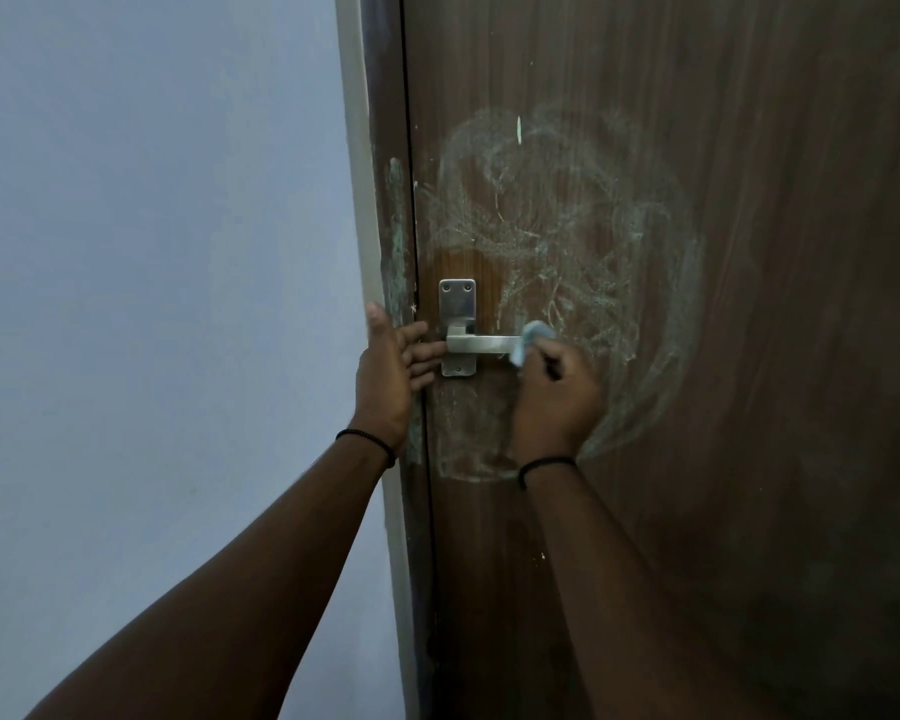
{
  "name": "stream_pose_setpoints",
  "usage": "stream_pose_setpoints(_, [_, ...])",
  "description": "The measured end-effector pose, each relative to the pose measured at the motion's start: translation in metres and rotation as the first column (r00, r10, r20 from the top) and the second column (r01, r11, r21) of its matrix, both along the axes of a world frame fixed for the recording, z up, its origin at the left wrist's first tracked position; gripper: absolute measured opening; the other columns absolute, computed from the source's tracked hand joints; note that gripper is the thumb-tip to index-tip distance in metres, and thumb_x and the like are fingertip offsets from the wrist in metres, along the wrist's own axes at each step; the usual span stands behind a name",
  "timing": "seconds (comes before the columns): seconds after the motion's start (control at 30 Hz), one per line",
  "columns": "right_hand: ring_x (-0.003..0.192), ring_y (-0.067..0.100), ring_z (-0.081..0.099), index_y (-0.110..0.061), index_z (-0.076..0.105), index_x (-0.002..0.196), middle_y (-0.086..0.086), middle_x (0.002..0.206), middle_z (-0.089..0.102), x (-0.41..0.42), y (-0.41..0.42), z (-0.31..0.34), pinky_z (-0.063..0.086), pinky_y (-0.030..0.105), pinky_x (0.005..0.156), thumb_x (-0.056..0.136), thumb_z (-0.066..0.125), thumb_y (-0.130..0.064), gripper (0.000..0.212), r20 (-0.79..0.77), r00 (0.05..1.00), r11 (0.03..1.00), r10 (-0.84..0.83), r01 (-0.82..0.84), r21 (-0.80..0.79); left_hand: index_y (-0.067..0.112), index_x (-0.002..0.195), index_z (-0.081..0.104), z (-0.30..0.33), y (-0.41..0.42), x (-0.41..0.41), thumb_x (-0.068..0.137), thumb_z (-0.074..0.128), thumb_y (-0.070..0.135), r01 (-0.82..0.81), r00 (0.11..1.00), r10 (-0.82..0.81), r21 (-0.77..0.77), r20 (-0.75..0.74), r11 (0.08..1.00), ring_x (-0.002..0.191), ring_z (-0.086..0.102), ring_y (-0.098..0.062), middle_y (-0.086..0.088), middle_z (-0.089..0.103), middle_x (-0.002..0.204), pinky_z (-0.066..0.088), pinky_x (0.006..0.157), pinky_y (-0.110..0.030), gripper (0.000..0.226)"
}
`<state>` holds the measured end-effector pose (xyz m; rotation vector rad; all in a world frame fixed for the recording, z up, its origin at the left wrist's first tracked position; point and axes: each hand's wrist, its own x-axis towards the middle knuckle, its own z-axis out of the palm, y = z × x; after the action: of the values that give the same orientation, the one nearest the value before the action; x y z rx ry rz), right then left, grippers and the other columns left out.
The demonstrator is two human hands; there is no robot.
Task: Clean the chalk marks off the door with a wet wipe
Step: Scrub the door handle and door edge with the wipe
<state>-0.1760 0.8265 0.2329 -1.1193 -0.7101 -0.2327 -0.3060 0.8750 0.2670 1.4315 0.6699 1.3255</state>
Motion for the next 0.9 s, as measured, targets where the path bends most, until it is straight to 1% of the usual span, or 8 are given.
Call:
stream_pose_setpoints(0.13, [0.083,0.013,0.062,-0.012,0.071,0.091,0.007,0.096,0.070,0.007,0.000,0.007,0.048,0.014,0.070,0.087,0.064,-0.009,0.009,-0.077,0.995,0.998,-0.065,0.063,-0.032,0.007,0.134,0.054,-0.004,-0.001,0.002,0.096,0.007,0.064,-0.013,1.000,0.013,0.017,0.005,1.000,0.105,0.068,-0.016,-0.005,0.072,0.107,0.052,0.092,-0.031,0.084])
stream_pose_setpoints(0.3, [0.083,0.015,0.055,-0.009,0.070,0.086,0.005,0.090,0.064,-0.040,0.013,0.007,0.047,0.024,0.070,0.087,0.062,-0.007,0.008,0.373,0.928,0.983,0.024,0.047,-0.180,0.008,0.131,0.058,-0.004,-0.009,0.003,0.098,0.016,0.062,-0.057,0.998,0.057,-0.013,0.002,0.998,0.104,0.068,-0.017,-0.010,0.071,0.114,0.054,0.092,-0.032,0.076])
stream_pose_setpoints(0.4, [0.087,0.016,0.059,-0.008,0.071,0.090,0.006,0.093,0.065,-0.052,0.016,0.007,0.050,0.033,0.078,0.087,0.062,-0.008,0.010,0.294,0.947,0.981,0.130,-0.079,-0.178,0.013,0.116,0.069,-0.002,-0.015,-0.001,0.101,0.043,0.043,-0.198,0.974,0.205,0.087,-0.092,0.976,0.099,0.067,-0.017,-0.007,0.073,0.105,0.055,0.091,-0.043,0.043])
stream_pose_setpoints(0.5, [0.092,0.017,0.061,-0.008,0.072,0.092,0.005,0.097,0.065,-0.051,0.004,-0.001,0.052,0.033,0.084,0.087,0.061,-0.002,0.013,0.286,0.938,0.978,0.195,-0.163,-0.132,0.019,0.114,0.073,0.000,-0.021,-0.009,0.095,0.059,0.034,-0.306,0.882,0.427,0.450,-0.197,0.839,0.096,0.065,-0.002,0.008,0.073,0.107,0.051,0.090,-0.016,0.027])
stream_pose_setpoints(0.6, [0.096,0.016,0.063,-0.005,0.073,0.095,0.006,0.100,0.067,-0.045,-0.012,-0.006,0.054,0.034,0.087,0.088,0.061,0.003,0.016,0.255,0.929,0.962,0.268,-0.246,-0.117,0.021,0.101,0.078,0.003,-0.028,-0.010,0.088,0.070,0.035,-0.244,0.875,0.417,0.519,-0.246,0.819,0.082,0.066,0.005,0.012,0.074,0.091,0.046,0.073,-0.002,0.021])
stream_pose_setpoints(0.73, [0.094,0.010,0.066,-0.009,0.070,0.102,0.003,0.101,0.069,-0.041,-0.025,-0.001,0.056,0.027,0.083,0.088,0.063,0.000,0.019,0.033,0.912,0.912,0.408,-0.405,-0.068,0.010,0.085,0.078,0.006,-0.031,-0.005,0.088,0.071,0.023,-0.252,0.894,0.345,0.318,-0.284,0.914,0.059,0.065,-0.011,-0.004,0.072,0.069,0.053,0.062,-0.020,0.015])
stream_pose_setpoints(0.8, [0.091,0.004,0.067,-0.010,0.068,0.108,0.000,0.102,0.071,-0.040,-0.028,0.000,0.056,0.020,0.078,0.087,0.067,-0.004,0.023,-0.133,0.880,0.888,0.455,-0.460,-0.004,-0.003,0.091,0.072,0.010,-0.034,-0.002,0.091,0.067,0.014,-0.185,0.967,0.188,0.034,-0.174,0.982,0.054,0.064,-0.018,-0.015,0.071,0.073,0.058,0.059,-0.029,0.018])
stream_pose_setpoints(0.9, [0.085,0.013,0.069,-0.007,0.071,0.102,0.009,0.098,0.073,-0.036,-0.031,0.005,0.058,0.028,0.074,0.088,0.067,-0.006,0.015,-0.321,0.791,0.839,0.520,-0.544,0.017,-0.006,0.099,0.064,0.016,-0.041,0.000,0.094,0.058,0.003,0.012,0.999,0.001,-0.251,0.052,0.968,0.052,0.068,-0.015,-0.019,0.070,0.080,0.059,0.050,-0.025,0.011])
